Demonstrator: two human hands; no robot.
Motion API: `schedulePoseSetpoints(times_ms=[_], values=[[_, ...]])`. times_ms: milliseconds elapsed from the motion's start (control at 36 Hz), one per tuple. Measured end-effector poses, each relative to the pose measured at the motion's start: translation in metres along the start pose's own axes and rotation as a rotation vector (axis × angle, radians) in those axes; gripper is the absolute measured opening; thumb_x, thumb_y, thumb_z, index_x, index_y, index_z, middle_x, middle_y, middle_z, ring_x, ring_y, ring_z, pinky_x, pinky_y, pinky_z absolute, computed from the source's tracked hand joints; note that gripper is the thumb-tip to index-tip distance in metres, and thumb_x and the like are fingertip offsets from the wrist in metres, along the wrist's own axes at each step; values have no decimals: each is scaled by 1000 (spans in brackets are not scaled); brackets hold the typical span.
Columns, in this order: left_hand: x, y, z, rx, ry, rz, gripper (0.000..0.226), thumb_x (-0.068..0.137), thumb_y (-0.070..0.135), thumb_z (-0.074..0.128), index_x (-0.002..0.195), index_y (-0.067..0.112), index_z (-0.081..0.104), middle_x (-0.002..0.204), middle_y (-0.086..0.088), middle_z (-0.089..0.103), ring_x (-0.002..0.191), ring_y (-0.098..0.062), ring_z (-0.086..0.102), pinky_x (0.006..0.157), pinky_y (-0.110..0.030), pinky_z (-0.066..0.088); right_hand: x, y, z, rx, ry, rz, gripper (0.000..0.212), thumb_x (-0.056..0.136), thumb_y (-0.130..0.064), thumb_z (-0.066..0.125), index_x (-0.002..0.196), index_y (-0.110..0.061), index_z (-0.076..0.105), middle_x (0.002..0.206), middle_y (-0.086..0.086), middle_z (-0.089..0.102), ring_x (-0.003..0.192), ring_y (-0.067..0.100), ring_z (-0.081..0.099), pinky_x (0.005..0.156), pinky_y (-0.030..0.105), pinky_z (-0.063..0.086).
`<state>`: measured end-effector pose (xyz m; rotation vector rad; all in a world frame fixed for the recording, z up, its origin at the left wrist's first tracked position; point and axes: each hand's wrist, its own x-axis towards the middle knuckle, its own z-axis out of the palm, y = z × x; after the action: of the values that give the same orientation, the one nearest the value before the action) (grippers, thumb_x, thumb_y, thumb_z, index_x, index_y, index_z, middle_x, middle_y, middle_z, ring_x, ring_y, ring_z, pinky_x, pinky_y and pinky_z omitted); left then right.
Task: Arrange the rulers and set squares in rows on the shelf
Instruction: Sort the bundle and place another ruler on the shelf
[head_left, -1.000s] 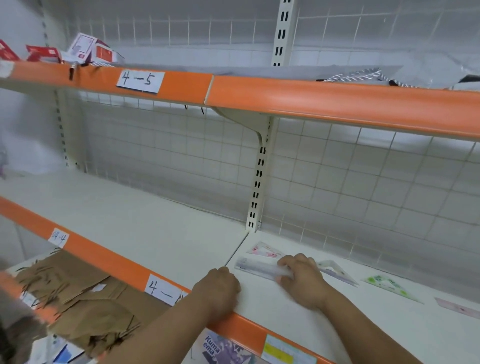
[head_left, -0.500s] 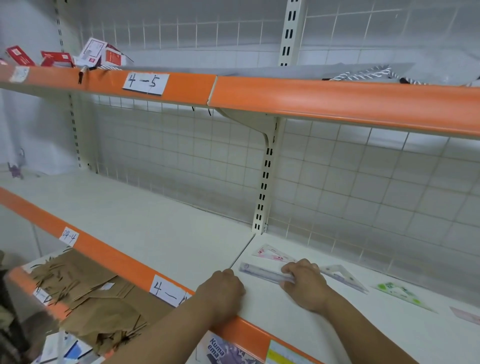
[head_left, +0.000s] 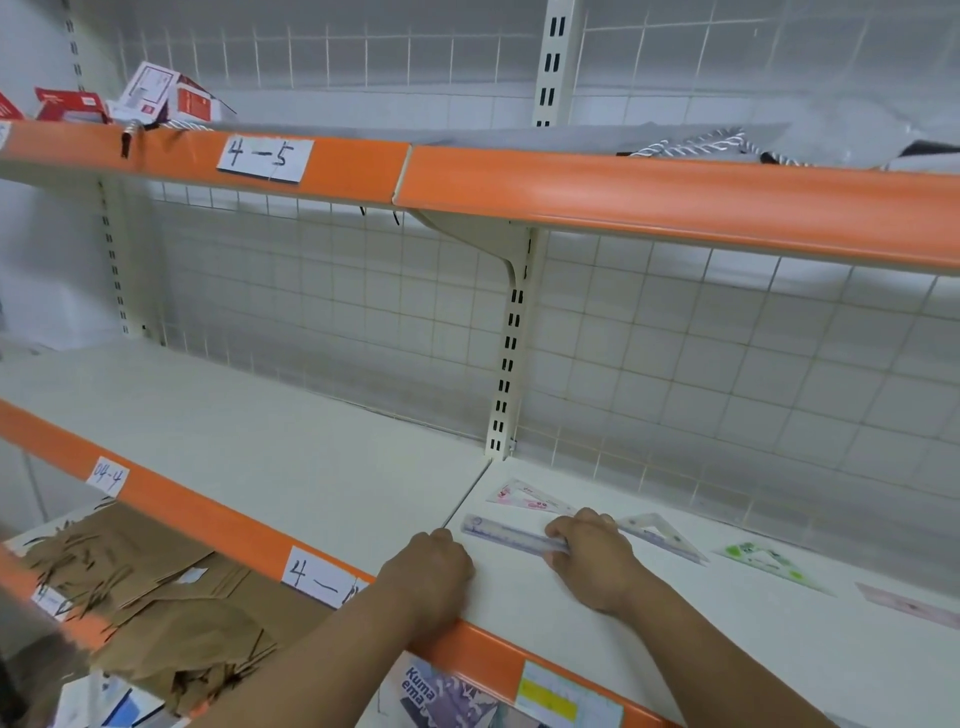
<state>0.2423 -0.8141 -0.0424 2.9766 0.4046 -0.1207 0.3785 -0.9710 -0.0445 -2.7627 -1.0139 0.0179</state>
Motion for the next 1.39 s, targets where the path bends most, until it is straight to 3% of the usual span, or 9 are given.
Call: schedulePoseSetpoints(times_ms=[222,417,611,722,778,889,1111,1278,1389], values=[[1,-1,1,-45,13,-10,37,93,10,45,128,12,55,130,-8,43,120,-22,48,101,-35,44,-24,12,-9,15,50,43,34,92,-41,51,123,-28,56,121,6,49,120,28,41,96,30,37],[0,2,0,-26,25,-14,37,95,11,41,131,11,51,134,-8,43,125,-23,44,105,-33,40,-50,42,-25,37,73,118,34,95,-32,49,128,-27,55,128,4,47,125,27,38,103,30,32],[3,0,-1,-24,15,-6,35,96,14,45,130,10,51,135,-9,45,126,-25,44,106,-35,39,-84,75,-43,71,13,163,23,93,-21,51,108,-30,65,117,2,54,115,22,49,100,30,40],[6,-2,0,-14,3,12,35,93,15,48,127,12,57,132,-9,46,123,-26,47,105,-35,40,-107,91,-52,52,-114,177,17,88,-30,57,90,-47,56,114,-3,58,112,17,50,98,27,39],[7,-3,0,-7,-5,22,33,93,16,48,124,13,59,130,-9,48,121,-26,49,103,-35,42,-118,96,-56,47,-166,216,15,86,-37,63,100,-40,60,114,-4,55,112,17,49,98,27,39],[6,-5,0,25,-8,59,24,91,16,46,105,11,64,116,-11,52,108,-28,55,94,-35,46,-133,104,-62,78,-250,302,40,80,-43,71,116,-29,60,108,-7,49,107,14,49,97,26,41],[6,-3,-3,35,-29,76,21,91,14,46,101,11,64,112,-10,50,106,-28,55,92,-36,47,-142,108,-55,77,-247,323,23,83,-27,70,99,-26,54,102,-5,51,95,14,51,83,23,43],[5,-2,-3,10,-22,79,20,90,12,45,94,9,64,99,-8,47,102,-27,56,91,-38,49,-139,102,-52,70,-216,292,20,86,-25,65,96,-24,48,95,-8,48,91,14,48,77,21,38],[5,-1,-3,13,-23,76,17,91,11,45,88,12,62,103,-8,49,102,-26,56,91,-37,49,-134,93,-45,84,-139,234,19,89,-28,62,100,-28,47,102,-5,49,92,14,48,79,21,35]])
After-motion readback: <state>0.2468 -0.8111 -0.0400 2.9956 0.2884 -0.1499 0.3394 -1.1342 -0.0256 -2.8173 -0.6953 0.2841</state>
